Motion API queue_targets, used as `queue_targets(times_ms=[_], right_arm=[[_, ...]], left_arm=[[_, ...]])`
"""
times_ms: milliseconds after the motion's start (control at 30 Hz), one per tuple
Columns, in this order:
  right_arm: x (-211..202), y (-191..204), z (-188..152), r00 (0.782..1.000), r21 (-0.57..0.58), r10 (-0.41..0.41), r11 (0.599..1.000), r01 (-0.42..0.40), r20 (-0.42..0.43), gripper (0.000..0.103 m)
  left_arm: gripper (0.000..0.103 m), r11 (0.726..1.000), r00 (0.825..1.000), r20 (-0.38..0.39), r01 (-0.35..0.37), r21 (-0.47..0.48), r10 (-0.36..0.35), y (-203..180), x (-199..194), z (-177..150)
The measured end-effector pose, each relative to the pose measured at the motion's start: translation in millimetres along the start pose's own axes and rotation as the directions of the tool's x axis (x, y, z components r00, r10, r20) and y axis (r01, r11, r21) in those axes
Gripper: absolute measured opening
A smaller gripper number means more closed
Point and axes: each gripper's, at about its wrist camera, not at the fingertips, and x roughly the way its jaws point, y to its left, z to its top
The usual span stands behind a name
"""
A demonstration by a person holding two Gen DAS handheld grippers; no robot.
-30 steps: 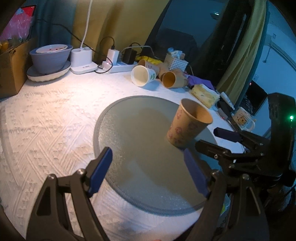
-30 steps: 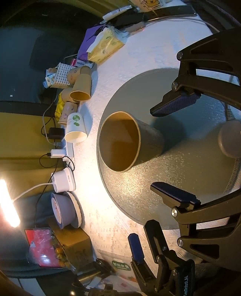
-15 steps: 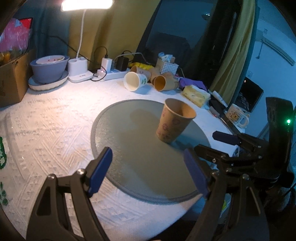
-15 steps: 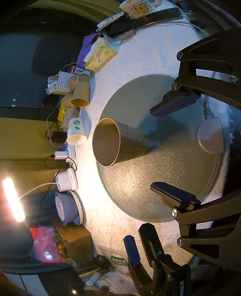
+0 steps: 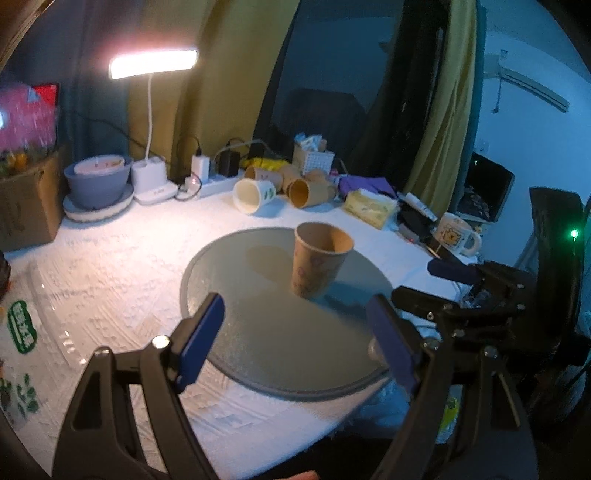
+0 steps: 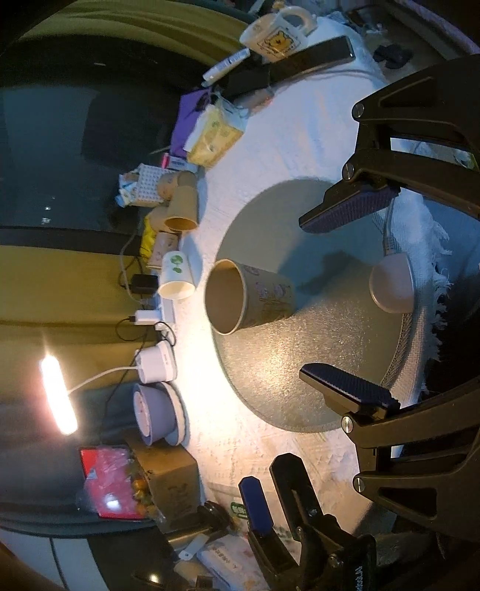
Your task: Flip cup upright
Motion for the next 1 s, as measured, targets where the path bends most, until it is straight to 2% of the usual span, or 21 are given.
queue_targets(times_ms=[100, 133, 167, 767, 1000], right_arm=[[-13.1, 2.0, 1.8, 1.000, -0.008, -0.006, 1.000, 0.006, 0.030, 0.076], [-17.1, 2.2, 2.5, 0.999, -0.011, -0.007, 1.000, 0.007, 0.039, 0.076], [-22.1, 2.6, 3.6, 0.999, -0.014, -0.008, 1.000, 0.009, 0.051, 0.076], [-76.6, 11.1, 15.3, 0.987, -0.045, -0.013, 0.999, 0.020, 0.162, 0.076], [-95.3, 14.8, 18.5, 0.979, -0.051, -0.003, 0.999, 0.014, 0.201, 0.076]], left_arm=[[0.085, 1.000, 0.999, 0.033, -0.005, 0.018, 0.005, -3.9, -11.4, 4.8], [0.091, 1.000, 0.999, 0.044, -0.006, 0.021, 0.005, -4.6, -14.7, 6.4], [0.094, 1.000, 0.999, 0.055, -0.005, 0.023, 0.004, -5.2, -18.1, 7.8], [0.094, 0.996, 0.979, 0.204, -0.045, 0.071, 0.030, -20.3, -67.8, 26.6], [0.095, 0.992, 0.962, 0.263, -0.094, 0.087, 0.068, -25.6, -83.4, 29.5]])
